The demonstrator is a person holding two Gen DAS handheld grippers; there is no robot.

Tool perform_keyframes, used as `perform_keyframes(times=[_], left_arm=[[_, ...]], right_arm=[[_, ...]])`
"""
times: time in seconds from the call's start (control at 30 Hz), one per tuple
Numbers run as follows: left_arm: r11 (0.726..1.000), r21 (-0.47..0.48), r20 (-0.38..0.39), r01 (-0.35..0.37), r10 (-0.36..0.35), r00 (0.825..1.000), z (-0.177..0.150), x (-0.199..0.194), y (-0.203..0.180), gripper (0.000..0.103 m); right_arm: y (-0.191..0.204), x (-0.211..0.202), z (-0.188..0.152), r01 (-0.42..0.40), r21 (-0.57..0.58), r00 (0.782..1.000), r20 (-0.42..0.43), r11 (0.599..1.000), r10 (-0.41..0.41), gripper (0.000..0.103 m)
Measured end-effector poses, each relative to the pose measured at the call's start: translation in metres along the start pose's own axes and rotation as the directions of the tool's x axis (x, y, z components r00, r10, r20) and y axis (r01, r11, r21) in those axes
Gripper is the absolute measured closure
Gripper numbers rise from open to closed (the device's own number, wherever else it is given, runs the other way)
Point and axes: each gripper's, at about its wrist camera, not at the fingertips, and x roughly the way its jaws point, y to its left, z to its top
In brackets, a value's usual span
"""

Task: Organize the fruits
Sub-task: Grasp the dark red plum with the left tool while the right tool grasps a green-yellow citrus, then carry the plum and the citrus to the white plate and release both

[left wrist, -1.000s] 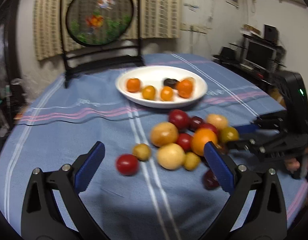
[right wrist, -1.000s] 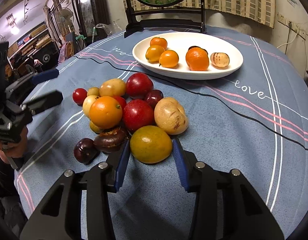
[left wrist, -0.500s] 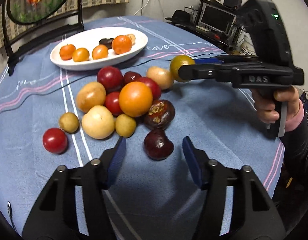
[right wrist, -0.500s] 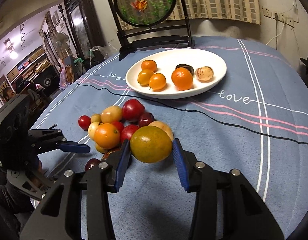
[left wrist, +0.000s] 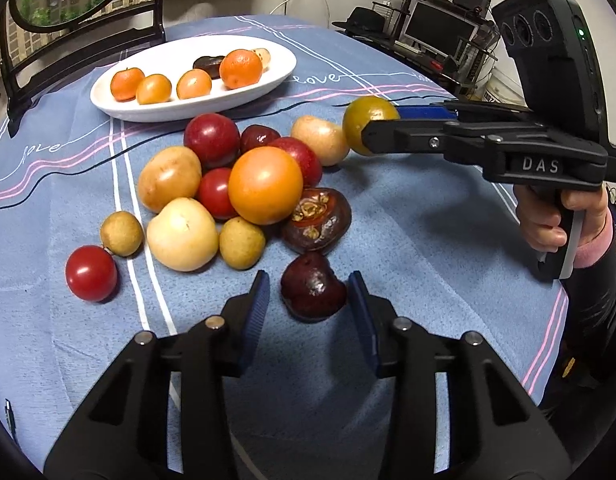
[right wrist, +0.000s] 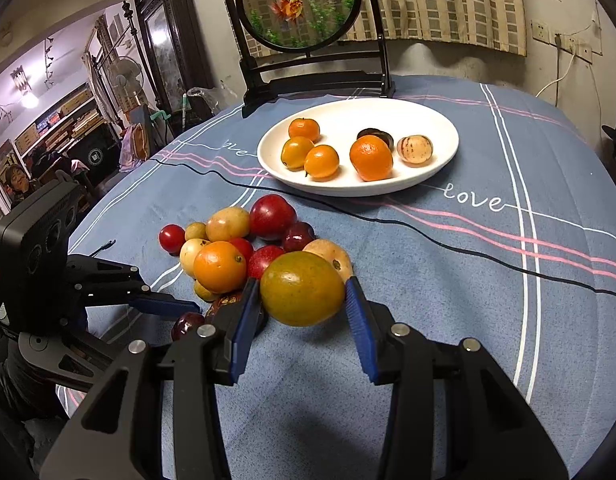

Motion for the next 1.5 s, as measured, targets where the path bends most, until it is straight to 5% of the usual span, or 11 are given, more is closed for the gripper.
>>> perform_keyframes(times=[0.23,0.63,0.8,1.03,1.27,1.5], left_arm=[[1.0,-0.003,0.006,0.011,-0.011,1.0,0.0,0.0,0.0,0.071],[0.998,-0.054,0.088,0.02,-0.016,0.996,-0.007,-0.022,0.008,0.071],[0.992,-0.103,0.138,0.068,-0.054,0.989,-0.002,-0.038,0.02,0.071],[0.978,-0.171,0.213,-0.121,0.157,0.964,0.082,-0.054,0.058,0.07],[0.942,-0.224,0.172,-0.249,0.29,0.941,0.167,-0.01,0.108,0.07],[0.931,-0.235,0.118,-0.279,0.312,0.943,0.185,0.037,0.13,0.07]], right_arm=[[0.001,0.001,0.0,0.002,-0.003,1.0,-0.005,1.0,-0.002,0.059],[0.01,0.009,-0.008,-0.002,-0.032,0.999,-0.032,0.999,0.001,0.059],[0.015,-0.001,-0.002,-0.021,-0.047,0.999,0.047,0.999,0.023,0.059],[-0.001,0.018,0.065,0.116,0.014,0.971,0.211,0.993,-0.117,0.059],[-0.044,0.075,0.117,0.16,0.13,0.964,0.192,0.979,-0.183,0.059],[-0.062,0.1,0.13,0.148,0.145,0.973,0.157,0.978,-0.17,0.059]])
